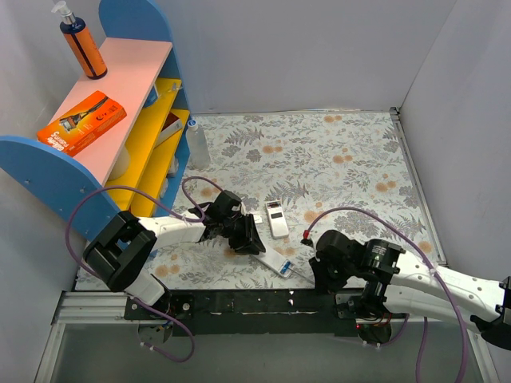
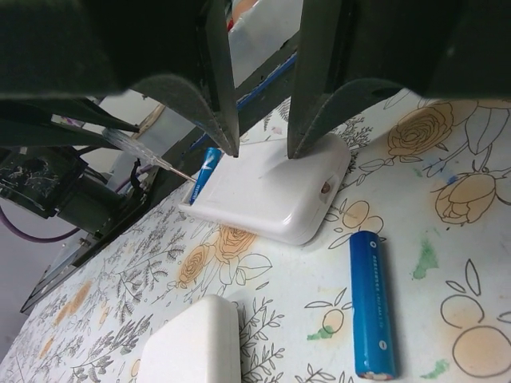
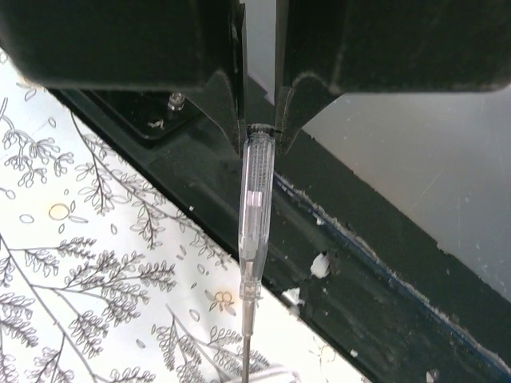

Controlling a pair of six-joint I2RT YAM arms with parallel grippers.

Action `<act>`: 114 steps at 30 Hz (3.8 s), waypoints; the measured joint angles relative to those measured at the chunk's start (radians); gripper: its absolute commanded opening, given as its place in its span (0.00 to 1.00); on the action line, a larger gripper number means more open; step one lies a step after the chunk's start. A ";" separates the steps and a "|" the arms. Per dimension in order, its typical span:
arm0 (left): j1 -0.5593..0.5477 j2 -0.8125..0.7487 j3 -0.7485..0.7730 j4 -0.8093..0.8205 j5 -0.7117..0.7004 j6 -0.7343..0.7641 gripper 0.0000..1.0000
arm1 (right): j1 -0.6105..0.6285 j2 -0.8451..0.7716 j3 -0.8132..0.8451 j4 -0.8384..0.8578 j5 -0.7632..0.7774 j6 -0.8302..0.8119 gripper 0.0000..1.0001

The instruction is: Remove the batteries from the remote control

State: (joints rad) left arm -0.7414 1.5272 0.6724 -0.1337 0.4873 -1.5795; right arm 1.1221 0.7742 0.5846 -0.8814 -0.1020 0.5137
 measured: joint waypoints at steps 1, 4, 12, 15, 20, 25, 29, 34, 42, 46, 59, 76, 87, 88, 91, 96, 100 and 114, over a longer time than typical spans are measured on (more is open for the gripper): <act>0.000 0.000 -0.003 0.003 -0.002 -0.002 0.31 | 0.000 -0.011 -0.015 0.010 0.000 0.007 0.01; 0.000 0.000 -0.008 0.008 -0.002 -0.011 0.31 | 0.000 -0.039 -0.063 0.042 -0.004 0.027 0.01; 0.000 0.000 -0.010 0.011 -0.002 -0.021 0.31 | 0.001 -0.048 -0.091 0.056 -0.017 0.040 0.01; 0.000 0.000 -0.010 0.011 -0.002 -0.023 0.31 | 0.001 -0.048 -0.090 0.055 -0.017 0.038 0.01; 0.000 -0.002 -0.009 0.010 -0.003 -0.024 0.33 | 0.001 -0.056 -0.090 0.063 -0.026 0.037 0.01; -0.002 -0.016 0.011 -0.033 -0.023 -0.006 0.33 | 0.001 -0.053 -0.061 0.065 -0.028 0.037 0.01; -0.001 -0.029 0.035 -0.061 -0.036 0.003 0.34 | 0.001 -0.031 -0.011 0.077 -0.021 0.036 0.01; -0.018 -0.047 0.040 -0.072 -0.035 0.002 0.34 | 0.001 -0.011 0.026 0.093 -0.008 0.030 0.01; -0.072 -0.046 0.041 -0.071 -0.037 -0.007 0.34 | 0.001 0.044 0.063 0.100 0.010 0.020 0.01; -0.072 -0.050 0.041 -0.072 -0.062 -0.016 0.38 | 0.001 0.064 0.087 0.099 0.015 0.008 0.01; -0.072 -0.111 0.041 -0.121 -0.138 -0.021 0.43 | 0.001 0.069 0.101 0.130 -0.113 -0.055 0.01; -0.064 -0.179 0.056 -0.209 -0.218 -0.020 0.49 | 0.001 0.143 0.088 0.091 -0.109 -0.104 0.01; -0.059 -0.193 0.056 -0.218 -0.236 -0.021 0.49 | 0.001 0.186 0.129 0.095 -0.067 -0.109 0.01; -0.059 -0.193 0.056 -0.218 -0.237 -0.021 0.49 | 0.001 0.190 0.139 0.093 -0.058 -0.111 0.01; -0.059 -0.193 0.056 -0.218 -0.237 -0.021 0.49 | 0.001 0.202 0.166 0.087 -0.030 -0.115 0.01; -0.059 -0.193 0.054 -0.217 -0.237 -0.022 0.49 | -0.002 0.220 0.188 0.080 0.019 -0.126 0.01; -0.059 -0.194 0.050 -0.214 -0.237 -0.024 0.49 | -0.004 0.233 0.188 0.058 0.083 -0.128 0.01; -0.059 -0.198 0.035 -0.202 -0.237 -0.029 0.50 | -0.016 0.212 0.267 -0.031 0.316 -0.085 0.01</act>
State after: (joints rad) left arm -0.8005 1.3293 0.7078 -0.3359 0.2508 -1.6085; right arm 1.1061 0.9859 0.8516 -0.9123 0.2142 0.4286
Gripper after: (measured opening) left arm 0.500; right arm 0.168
